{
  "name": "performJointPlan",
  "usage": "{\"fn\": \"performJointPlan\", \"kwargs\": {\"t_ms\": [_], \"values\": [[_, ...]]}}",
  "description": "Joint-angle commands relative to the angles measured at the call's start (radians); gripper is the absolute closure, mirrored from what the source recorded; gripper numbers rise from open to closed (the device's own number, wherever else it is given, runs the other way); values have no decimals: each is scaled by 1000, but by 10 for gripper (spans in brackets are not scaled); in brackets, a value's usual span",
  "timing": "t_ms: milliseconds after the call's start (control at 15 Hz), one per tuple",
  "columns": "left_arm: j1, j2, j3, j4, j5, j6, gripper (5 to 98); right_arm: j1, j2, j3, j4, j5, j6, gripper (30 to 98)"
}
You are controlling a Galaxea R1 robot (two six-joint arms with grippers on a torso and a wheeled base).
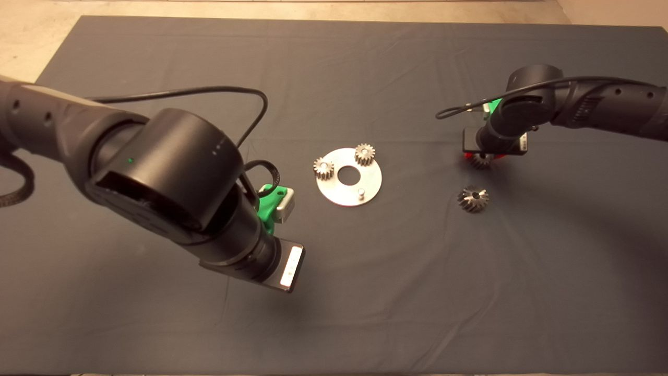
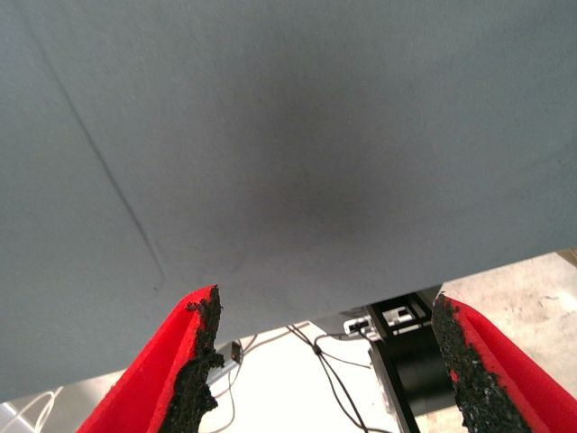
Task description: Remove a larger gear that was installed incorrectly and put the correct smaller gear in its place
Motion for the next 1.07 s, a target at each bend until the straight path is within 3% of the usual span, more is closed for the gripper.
{"fn": "performJointPlan", "kwargs": {"t_ms": [0, 533, 600, 1000], "values": [[-6, 3, 2, 6, 124, -3, 444, 23, 3, 12, -33, -138, 9, 775], [-6, 5, -3, 7, 124, -1, 444, 26, -7, 35, -24, -138, 36, 780], [-6, 5, -3, 7, 124, -1, 444, 27, -12, 43, -24, -138, 41, 818], [-6, 5, -1, 7, 124, -1, 444, 27, -29, 46, -16, -138, 44, 865]]}}
